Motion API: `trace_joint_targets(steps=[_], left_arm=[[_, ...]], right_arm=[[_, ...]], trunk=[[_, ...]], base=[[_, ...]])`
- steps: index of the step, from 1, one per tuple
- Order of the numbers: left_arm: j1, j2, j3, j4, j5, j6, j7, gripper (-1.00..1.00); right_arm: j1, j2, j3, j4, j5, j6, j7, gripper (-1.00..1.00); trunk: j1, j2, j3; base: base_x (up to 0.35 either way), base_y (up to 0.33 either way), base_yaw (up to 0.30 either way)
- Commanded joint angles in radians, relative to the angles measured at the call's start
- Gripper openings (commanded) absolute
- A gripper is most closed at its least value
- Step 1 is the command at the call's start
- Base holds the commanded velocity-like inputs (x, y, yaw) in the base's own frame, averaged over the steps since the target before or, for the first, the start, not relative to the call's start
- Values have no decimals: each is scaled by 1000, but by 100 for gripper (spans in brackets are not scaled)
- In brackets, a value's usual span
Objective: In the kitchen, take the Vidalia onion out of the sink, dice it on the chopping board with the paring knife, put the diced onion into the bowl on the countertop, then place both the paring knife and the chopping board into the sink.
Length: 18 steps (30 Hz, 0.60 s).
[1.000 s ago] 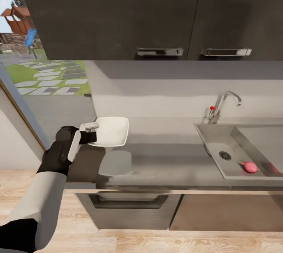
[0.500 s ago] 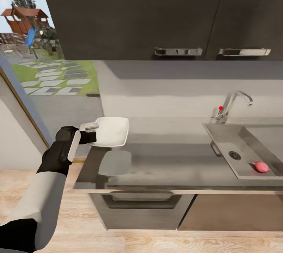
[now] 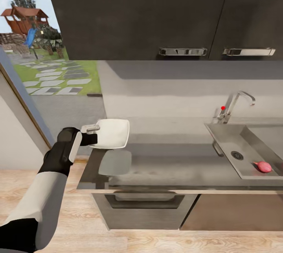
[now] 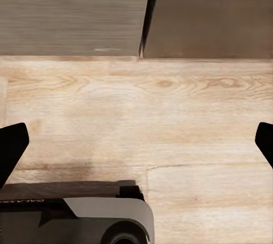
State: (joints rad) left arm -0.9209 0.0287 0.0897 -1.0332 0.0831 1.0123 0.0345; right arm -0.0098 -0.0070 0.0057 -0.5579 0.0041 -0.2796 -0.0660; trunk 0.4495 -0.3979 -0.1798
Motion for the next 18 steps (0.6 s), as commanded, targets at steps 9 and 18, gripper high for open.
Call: trace_joint_targets(steps=[9,18], left_arm=[[-1,-10,1,6,22,3,4,-100],[-1,-13,1,12,29,2,4,-100]], right_arm=[[0,2,0,0,-1,-3,-3,100],[0,2,1,0,-1,-3,-3,100]], trunk=[[1,-2,-12],[1,-2,-27]], base=[[0,0,0],[0,0,0]])
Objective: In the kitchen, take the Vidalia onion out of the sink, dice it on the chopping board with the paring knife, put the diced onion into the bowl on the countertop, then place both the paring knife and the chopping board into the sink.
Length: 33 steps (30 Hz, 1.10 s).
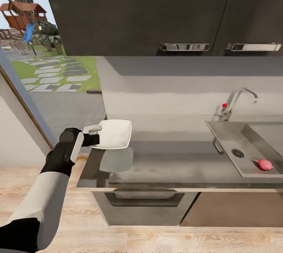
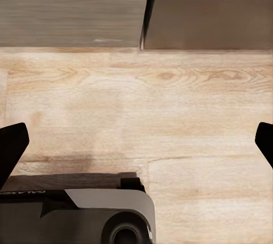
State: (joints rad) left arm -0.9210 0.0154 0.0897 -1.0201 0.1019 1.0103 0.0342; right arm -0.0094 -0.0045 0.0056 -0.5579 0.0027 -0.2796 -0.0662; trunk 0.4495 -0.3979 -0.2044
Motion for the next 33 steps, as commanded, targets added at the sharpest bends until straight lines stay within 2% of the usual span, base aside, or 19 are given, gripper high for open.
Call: trace_joint_targets(steps=[1,22,33], left_arm=[[-1,0,1,0,11,4,4,-100],[-1,0,1,5,12,4,4,-100],[-1,0,1,5,12,4,4,-100]], right_arm=[[-1,0,1,0,0,-3,-3,100],[-1,0,2,0,0,-3,-3,100],[-1,-1,3,0,2,-3,-1,100]], trunk=[[0,-2,-4],[0,-2,-37],[0,-2,-40]], base=[[0,0,0],[0,0,0],[0,0,0]])
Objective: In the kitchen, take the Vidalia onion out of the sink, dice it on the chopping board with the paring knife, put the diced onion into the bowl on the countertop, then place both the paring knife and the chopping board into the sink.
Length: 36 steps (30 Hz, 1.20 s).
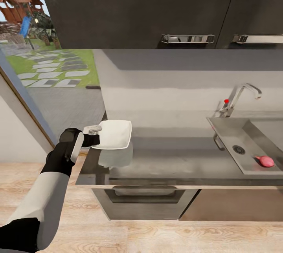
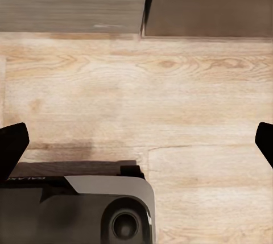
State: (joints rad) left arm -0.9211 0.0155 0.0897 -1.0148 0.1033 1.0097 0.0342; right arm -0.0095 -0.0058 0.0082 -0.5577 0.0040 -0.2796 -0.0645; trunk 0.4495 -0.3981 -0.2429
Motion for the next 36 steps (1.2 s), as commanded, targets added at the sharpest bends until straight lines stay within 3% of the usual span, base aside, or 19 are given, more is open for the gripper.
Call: trace_joint_targets(steps=[1,36], left_arm=[[-1,0,1,-1,10,4,4,-100],[-1,0,1,2,12,4,4,-100]], right_arm=[[-1,0,1,0,1,-3,-3,100],[-1,1,0,0,1,-3,-8,100]], trunk=[[1,-2,-2],[1,-2,-2]], base=[[0,0,0],[23,0,0]])
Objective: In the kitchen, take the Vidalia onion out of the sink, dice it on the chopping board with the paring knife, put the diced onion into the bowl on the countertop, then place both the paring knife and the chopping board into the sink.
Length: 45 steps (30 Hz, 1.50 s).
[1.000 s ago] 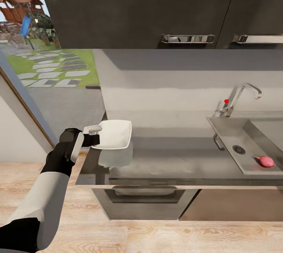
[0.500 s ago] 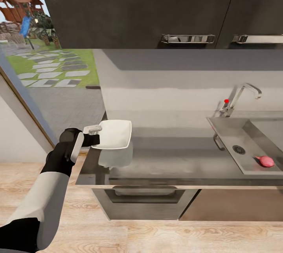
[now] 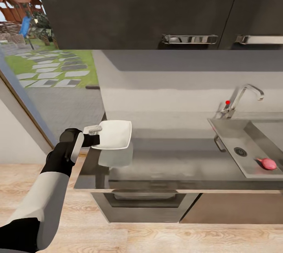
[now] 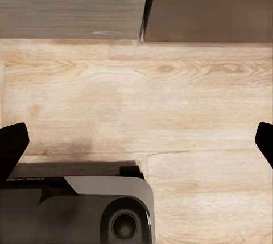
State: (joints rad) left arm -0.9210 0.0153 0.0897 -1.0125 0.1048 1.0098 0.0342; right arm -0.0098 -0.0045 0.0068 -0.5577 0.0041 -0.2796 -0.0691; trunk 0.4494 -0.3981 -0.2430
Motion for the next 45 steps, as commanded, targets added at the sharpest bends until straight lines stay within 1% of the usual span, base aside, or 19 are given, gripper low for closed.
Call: trace_joint_targets(steps=[1,23,45], left_arm=[[-1,0,1,0,10,4,4,-100],[-1,0,1,12,10,4,4,-100],[-1,0,1,50,10,4,4,-100]], right_arm=[[-1,0,1,0,1,-3,-3,100],[-1,0,1,1,1,-3,-3,100],[-1,0,1,1,1,-3,-3,100]], trunk=[[1,-2,-2],[1,-2,-2],[1,-2,-2]], base=[[38,0,0],[4,0,0],[0,0,0]])
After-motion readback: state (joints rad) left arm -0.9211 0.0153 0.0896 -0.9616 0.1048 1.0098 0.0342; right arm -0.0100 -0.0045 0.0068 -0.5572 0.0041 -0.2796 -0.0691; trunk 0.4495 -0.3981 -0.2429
